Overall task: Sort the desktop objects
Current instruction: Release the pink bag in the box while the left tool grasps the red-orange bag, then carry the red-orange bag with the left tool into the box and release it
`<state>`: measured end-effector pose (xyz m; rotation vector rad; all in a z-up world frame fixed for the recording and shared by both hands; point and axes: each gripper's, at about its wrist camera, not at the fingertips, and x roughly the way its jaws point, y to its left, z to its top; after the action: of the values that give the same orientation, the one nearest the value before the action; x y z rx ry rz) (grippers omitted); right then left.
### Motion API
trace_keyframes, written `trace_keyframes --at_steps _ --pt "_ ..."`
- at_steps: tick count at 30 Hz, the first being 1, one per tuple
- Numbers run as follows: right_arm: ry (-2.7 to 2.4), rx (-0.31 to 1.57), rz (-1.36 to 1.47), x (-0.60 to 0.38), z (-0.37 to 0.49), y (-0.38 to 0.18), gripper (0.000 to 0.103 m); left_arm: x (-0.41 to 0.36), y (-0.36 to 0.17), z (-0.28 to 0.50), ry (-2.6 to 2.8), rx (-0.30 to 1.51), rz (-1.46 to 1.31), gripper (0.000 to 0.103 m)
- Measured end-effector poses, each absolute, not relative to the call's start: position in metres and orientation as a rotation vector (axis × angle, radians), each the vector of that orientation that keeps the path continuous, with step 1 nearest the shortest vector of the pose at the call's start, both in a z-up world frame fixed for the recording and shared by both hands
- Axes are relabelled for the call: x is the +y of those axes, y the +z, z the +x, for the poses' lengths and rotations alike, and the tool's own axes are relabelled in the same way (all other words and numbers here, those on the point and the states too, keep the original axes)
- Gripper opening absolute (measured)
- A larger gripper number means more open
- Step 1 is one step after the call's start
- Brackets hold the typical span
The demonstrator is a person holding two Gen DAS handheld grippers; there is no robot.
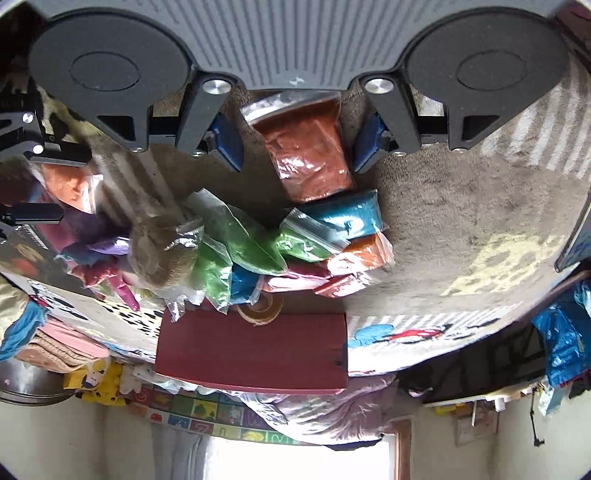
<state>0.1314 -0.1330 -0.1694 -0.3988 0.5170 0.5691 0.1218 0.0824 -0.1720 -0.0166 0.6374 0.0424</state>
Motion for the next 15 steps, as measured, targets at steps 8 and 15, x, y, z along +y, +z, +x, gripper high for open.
trace_keyframes --at_steps 8,15 --pt "0.599 0.536 -0.360 -0.135 0.140 -0.176 0.066 0.089 -0.172 0.124 0.081 0.642 -0.042 0.048" --pt "0.649 0.550 -0.317 -0.136 0.142 -0.174 0.042 0.086 -0.172 0.123 0.089 0.643 -0.022 0.044"
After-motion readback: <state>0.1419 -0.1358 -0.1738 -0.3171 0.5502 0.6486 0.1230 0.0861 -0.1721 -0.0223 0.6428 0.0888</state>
